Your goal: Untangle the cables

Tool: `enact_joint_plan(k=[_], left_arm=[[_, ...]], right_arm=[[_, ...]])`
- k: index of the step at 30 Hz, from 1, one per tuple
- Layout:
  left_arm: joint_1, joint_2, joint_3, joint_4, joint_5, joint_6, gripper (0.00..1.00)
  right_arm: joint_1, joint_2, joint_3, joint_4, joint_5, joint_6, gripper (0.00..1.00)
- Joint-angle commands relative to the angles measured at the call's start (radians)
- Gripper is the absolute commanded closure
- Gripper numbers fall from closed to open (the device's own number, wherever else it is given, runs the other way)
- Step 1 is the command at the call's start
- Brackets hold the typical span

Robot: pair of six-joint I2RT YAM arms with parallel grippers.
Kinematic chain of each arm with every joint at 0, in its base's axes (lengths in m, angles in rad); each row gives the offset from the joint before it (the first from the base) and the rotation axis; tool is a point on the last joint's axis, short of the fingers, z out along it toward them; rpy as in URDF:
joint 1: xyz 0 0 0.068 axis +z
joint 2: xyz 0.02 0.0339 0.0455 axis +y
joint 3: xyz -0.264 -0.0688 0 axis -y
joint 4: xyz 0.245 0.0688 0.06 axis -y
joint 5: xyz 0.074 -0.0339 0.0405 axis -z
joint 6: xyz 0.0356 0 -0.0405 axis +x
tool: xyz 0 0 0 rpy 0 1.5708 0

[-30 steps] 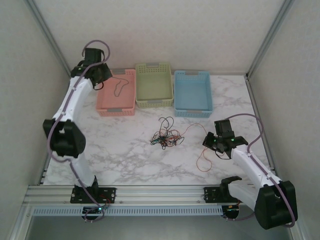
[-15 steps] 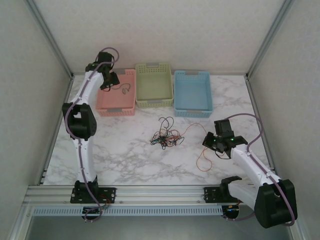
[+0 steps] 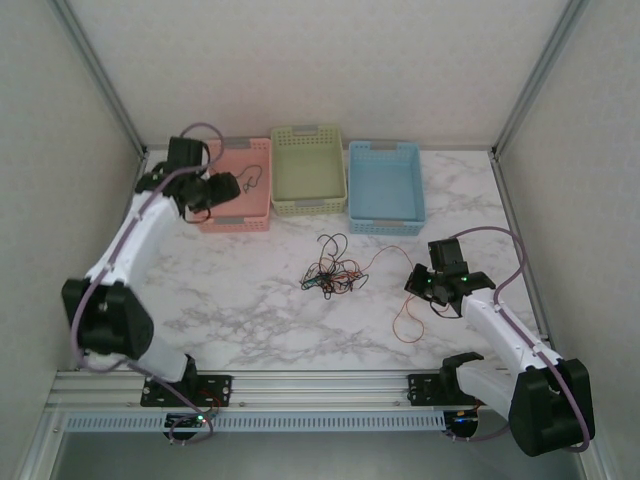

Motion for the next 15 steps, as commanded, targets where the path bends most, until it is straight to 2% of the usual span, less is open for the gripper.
enact_joint_plan(k=[1,5,8,11,15], left_arm=[[-0.150,-0.111,-0.164,0.079,0.100,-0.022,0.35],[-0.380,-0.161,-0.306,0.176,0.118,-0.044,0.36],[-0.484,-0.144,-0.371,0.264,0.135,-0.043,0.37],[-0.528,-0.101,-0.400,0.334,0.166,-0.049,0.38],[-0.538,-0.071,-0.385,0.421,0.225,-0.072,0.35]], right_arm=[[0.007,0.002,-0.003,0.006,0.014,-0.009,1.00],[0.006,0.004,-0.003,0.005,0.011,-0.009,1.00],[0.006,0.005,-0.003,0.006,0.011,-0.009,1.00],[0.007,0.010,-0.001,0.005,0.011,-0.009,1.00],[0.006,0.010,-0.001,0.005,0.013,-0.009,1.00]])
